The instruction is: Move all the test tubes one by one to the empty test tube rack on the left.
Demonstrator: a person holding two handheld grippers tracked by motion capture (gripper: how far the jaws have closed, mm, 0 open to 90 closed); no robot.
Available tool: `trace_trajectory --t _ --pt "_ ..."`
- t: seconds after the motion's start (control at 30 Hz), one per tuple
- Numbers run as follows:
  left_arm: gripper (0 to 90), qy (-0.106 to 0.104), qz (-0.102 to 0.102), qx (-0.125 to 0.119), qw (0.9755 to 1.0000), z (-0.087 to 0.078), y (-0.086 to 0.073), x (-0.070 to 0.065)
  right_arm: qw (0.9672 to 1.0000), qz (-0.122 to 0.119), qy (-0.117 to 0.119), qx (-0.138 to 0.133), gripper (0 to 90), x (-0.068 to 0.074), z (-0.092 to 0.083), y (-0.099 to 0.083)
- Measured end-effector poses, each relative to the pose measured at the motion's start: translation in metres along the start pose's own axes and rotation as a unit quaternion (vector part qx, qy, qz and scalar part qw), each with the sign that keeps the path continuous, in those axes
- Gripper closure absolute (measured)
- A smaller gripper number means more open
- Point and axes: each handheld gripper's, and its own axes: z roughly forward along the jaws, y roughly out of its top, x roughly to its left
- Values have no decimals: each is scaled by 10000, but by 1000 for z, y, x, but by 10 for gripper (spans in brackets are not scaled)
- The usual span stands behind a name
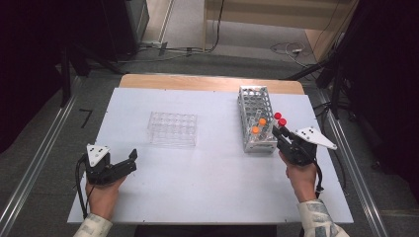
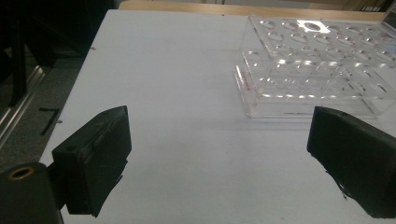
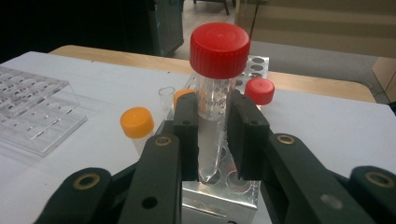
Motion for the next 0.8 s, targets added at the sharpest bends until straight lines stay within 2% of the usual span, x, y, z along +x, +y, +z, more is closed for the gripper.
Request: trace_trajectory --t 0.13,0.4,0.8 --pt "67 -161 52 49 9998 1 3 -6 10000 -9 48 -10 720 1 -6 1" --pt "67 -327 142 29 9994 6 9 -20 9997 -80 208 47 720 8 -18 -2" --pt "78 -734 326 49 9968 21 18 -54 9982 -226 520 199 720 27 -27 -11"
